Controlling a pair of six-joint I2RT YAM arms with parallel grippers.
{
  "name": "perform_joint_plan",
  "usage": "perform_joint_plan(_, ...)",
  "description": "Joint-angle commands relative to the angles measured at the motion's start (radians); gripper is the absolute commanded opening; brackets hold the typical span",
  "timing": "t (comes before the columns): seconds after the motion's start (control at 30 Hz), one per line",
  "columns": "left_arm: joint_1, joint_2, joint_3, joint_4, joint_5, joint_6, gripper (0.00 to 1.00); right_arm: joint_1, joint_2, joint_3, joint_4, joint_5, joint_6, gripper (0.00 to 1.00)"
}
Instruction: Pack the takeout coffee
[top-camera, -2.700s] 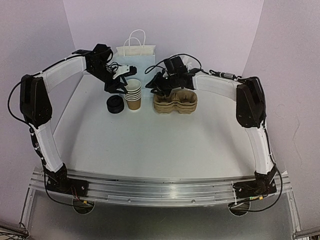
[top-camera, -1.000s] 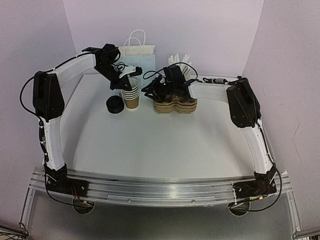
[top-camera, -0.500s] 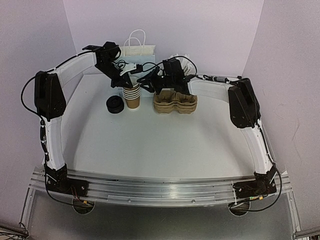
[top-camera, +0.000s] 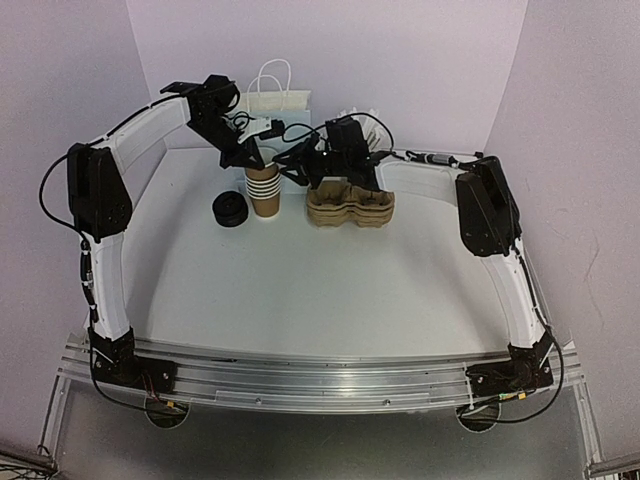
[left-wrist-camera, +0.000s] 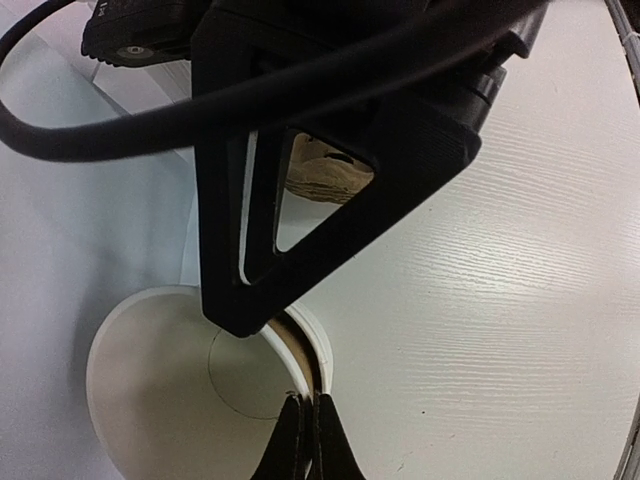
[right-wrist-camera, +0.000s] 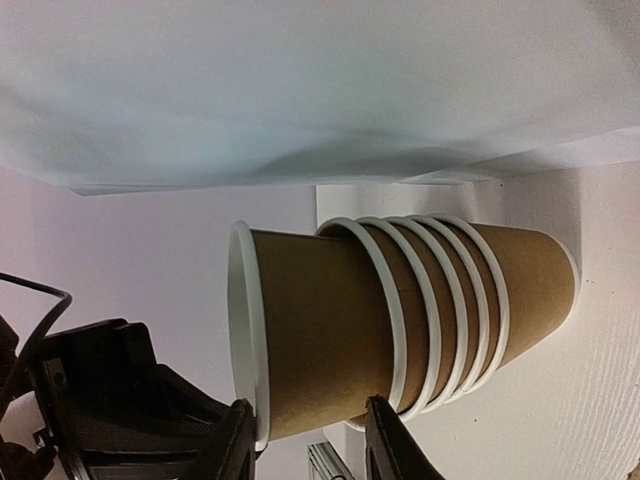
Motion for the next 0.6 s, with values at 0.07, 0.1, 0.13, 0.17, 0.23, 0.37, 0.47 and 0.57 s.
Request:
perform_joint_plan(0.07,0.006,-0.078,0.09,-0.076,0.0,0.044,0.0,0.006,-0.108,-0.028,0.01,0.043,-0.05,0.39)
perform_joint_plan(0.1,0.007,-0.083,0.092,-0.077,-0.002,0.047,0.0,0.006,-0.109,-0.026,0.01,0.045,-0.052,0.4)
perform_joint_plan(0.13,0.007,-0.089,0.094,-0.077,-0.003,0.051,0.0,0.006,-0.109,-0.024,0.01,0.046,-0.054,0.4)
perform_joint_plan(0.17,0.008,-0.096,0.091,-0.074,-0.005,0.053,0.0,0.006,-0.107,-0.021,0.01,0.047,-0.052,0.4)
perform_joint_plan(0.23,0.008,-0.106,0.083,-0.062,-0.007,0.058,0.0,0.007,-0.102,-0.015,0.01,0.047,-0.044,0.41)
perform_joint_plan(0.37,0.008,-0.129,0.08,-0.045,-0.006,0.059,0.0,0.008,-0.105,-0.003,0.01,0.044,-0.041,0.43)
perform_joint_plan(0.47,0.008,-0.157,0.089,-0.054,0.003,0.073,0.0,0.007,-0.13,-0.007,0.009,0.043,-0.056,0.46)
perform_joint_plan(0.57,0.008,-0.198,0.078,-0.06,0.018,0.093,0.0,0.007,-0.166,-0.011,0.002,0.041,-0.099,0.53)
